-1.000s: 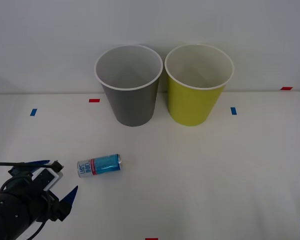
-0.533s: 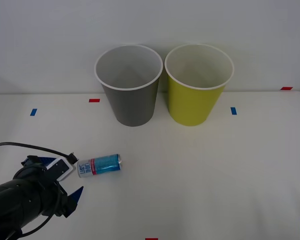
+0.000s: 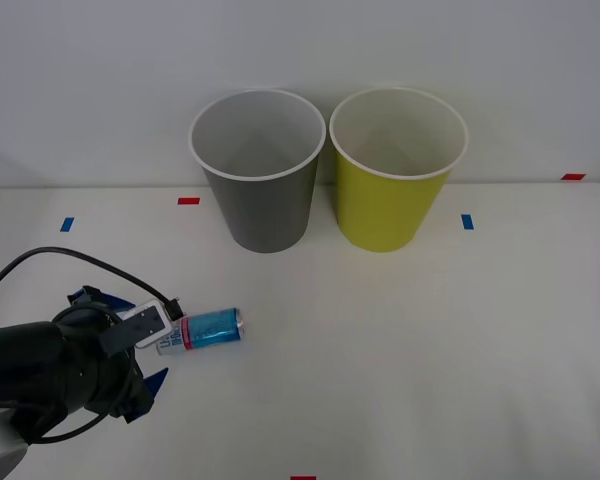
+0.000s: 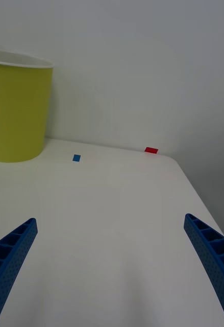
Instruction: Put cans in the gray bin and PET bottles in the light green bin.
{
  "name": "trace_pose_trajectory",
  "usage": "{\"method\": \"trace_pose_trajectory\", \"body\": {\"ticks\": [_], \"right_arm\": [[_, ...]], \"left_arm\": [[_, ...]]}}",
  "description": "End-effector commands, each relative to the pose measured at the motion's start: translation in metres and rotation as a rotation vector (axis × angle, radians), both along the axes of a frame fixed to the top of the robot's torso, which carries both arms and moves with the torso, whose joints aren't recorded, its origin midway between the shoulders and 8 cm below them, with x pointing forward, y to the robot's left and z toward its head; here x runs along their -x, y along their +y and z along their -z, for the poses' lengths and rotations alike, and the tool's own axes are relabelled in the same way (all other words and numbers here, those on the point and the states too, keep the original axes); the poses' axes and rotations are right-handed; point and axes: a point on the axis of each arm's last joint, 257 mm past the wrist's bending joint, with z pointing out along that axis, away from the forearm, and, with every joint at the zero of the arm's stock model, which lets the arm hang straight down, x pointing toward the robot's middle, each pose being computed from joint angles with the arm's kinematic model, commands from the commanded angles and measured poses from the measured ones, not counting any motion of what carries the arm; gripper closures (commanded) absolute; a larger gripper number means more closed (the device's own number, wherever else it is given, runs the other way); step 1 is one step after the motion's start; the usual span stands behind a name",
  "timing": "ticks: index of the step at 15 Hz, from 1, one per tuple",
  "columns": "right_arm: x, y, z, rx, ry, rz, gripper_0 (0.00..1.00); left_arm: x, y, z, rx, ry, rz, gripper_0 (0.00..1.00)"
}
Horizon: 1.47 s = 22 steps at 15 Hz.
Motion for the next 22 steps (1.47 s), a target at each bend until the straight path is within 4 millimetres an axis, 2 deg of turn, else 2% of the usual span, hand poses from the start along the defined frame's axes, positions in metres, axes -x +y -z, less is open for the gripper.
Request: {"method": "trace_pose_trajectory", "body": {"ticks": [1,4,8,12,14,20,22], "right_arm": [[0.000,0.000,0.000,0.000,0.000,0.000,0.00],[0.000,0.000,0.000,0.000,0.000,0.000,0.00],[0.000,0.000,0.000,0.000,0.000,0.000,0.00],[0.000,0.000,0.000,0.000,0.000,0.000,0.00],[0.000,0.000,0.000,0.000,0.000,0.000,0.00],[0.000,0.000,0.000,0.000,0.000,0.000,0.00],[0.000,0.000,0.000,0.000,0.000,0.000,0.00]], "left_arm": [[0.003,-0.015,-0.004,-0.009,0.048,0.050,0.08],[0.003,-0.025,0.000,-0.040,0.077,0.115,0.09],[-0.013,-0.038,0.008,-0.011,0.087,0.125,0.10],[-0.017,-0.052,0.009,0.008,0.112,0.126,0.09],[-0.023,-0.061,0.015,0.016,0.128,0.137,0.10],[-0.041,-0.077,0.028,-0.160,0.089,0.257,0.10],[-0.042,-0.083,0.038,-0.145,0.117,0.254,0.10]]}}
